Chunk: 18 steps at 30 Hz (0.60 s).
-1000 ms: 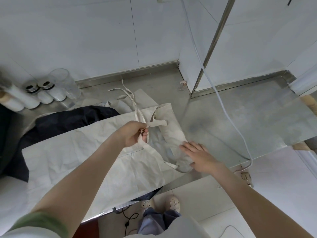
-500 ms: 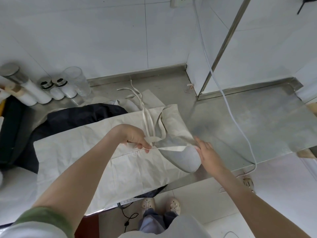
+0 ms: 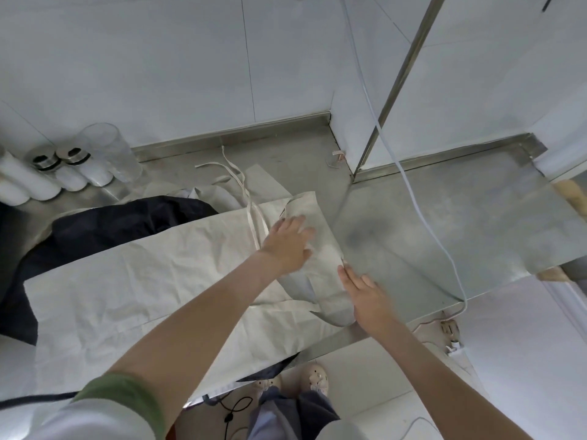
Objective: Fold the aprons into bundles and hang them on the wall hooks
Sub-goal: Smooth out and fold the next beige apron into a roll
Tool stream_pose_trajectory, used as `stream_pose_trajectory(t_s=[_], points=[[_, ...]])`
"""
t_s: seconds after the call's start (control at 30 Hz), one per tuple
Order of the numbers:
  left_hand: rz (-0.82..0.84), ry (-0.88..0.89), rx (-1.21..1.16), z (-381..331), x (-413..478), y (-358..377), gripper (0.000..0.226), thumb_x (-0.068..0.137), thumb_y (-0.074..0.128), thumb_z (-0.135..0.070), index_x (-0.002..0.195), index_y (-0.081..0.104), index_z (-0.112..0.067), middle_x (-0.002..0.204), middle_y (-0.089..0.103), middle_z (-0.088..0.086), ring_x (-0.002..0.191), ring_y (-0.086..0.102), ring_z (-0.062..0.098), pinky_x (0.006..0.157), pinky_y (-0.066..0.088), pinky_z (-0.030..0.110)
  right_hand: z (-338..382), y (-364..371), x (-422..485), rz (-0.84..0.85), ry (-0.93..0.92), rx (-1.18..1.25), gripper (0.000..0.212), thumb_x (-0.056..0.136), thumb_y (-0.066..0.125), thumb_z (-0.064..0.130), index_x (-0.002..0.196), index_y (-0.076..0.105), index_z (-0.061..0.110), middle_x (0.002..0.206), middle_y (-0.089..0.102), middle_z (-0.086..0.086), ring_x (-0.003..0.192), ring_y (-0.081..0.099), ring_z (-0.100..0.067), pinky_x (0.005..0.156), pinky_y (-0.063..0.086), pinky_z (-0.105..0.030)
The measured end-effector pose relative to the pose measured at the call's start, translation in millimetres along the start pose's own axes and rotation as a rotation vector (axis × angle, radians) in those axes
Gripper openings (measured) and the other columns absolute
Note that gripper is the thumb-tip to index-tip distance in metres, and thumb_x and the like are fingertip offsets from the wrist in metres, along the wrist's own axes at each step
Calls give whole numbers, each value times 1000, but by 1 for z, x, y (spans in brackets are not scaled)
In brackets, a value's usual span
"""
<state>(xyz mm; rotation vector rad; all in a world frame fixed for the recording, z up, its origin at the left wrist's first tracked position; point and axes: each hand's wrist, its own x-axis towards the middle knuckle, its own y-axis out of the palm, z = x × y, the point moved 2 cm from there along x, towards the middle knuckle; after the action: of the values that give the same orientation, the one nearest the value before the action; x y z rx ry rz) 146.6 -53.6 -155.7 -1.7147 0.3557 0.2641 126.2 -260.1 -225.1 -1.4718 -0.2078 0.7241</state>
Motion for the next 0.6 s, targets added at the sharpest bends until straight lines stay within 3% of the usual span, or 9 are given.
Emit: stream_pose_trajectory(t_s=[0.07,0.17,0.23,0.3,0.33,0.4,0.47,0.53,0.6], points=[[93,61,12,-3,16,22,66,98,43,-45,153,11,-27,161,-6,11,148,-4,29,119,-2,45,-5,11,0,19,-23,-21,107,39,84,2,135,40,11,136,57,-2,86,45,-15,59,54,-26],[246,31,111,10,29,51,92,88,49,-62,153,-10,-32,159,-22,7,147,-18,29,118,-10,47,-9,23,-7,21,48,-6,106,42,87,9,136,39,8,135,57,-7,81,53,-18,61,54,-26],[278,-15,137,20,33,58,106,81,53,-69,150,-20,-33,157,-29,4,145,-25,27,118,-13,45,-10,22,-12,28,80,0,103,65,80,15,149,21,5,150,40,-13,97,58,-21,80,52,-30],[288,-48,123,22,36,60,113,78,56,-70,149,-23,-32,155,-32,4,144,-27,27,118,-13,45,-13,21,-16,60,74,15,82,92,49,16,152,-6,10,161,5,-8,124,41,-23,104,34,-33],[309,-58,129,19,37,61,114,78,58,-68,149,-23,-30,155,-33,5,143,-28,28,118,-13,46,-15,21,-18,62,75,40,75,93,40,18,153,-5,12,162,1,-5,128,35,-22,107,28,-33],[327,-86,159,11,39,58,115,78,62,-61,150,-21,-27,155,-30,9,143,-26,32,117,-12,48,-17,14,-15,-16,71,123,67,84,35,25,150,27,13,155,28,-5,118,37,-19,99,29,-32],[341,-98,197,1,45,47,104,80,62,-47,153,-9,-21,157,-18,12,145,-16,36,117,-8,48,-22,4,-5,-89,54,285,60,73,34,30,127,57,17,128,59,-1,102,40,-14,86,28,-28],[316,-74,170,-11,53,31,85,85,55,-34,153,8,-18,157,-2,12,144,0,35,118,0,45,-27,-4,8,-166,39,361,57,70,31,30,116,64,19,115,64,5,100,41,-15,80,25,-29],[156,-48,79,-22,61,20,68,83,53,-22,146,28,-17,152,14,10,139,18,30,116,13,40,-27,-17,20,-145,103,381,52,76,32,27,116,63,18,115,63,4,105,46,-21,82,25,-31]])
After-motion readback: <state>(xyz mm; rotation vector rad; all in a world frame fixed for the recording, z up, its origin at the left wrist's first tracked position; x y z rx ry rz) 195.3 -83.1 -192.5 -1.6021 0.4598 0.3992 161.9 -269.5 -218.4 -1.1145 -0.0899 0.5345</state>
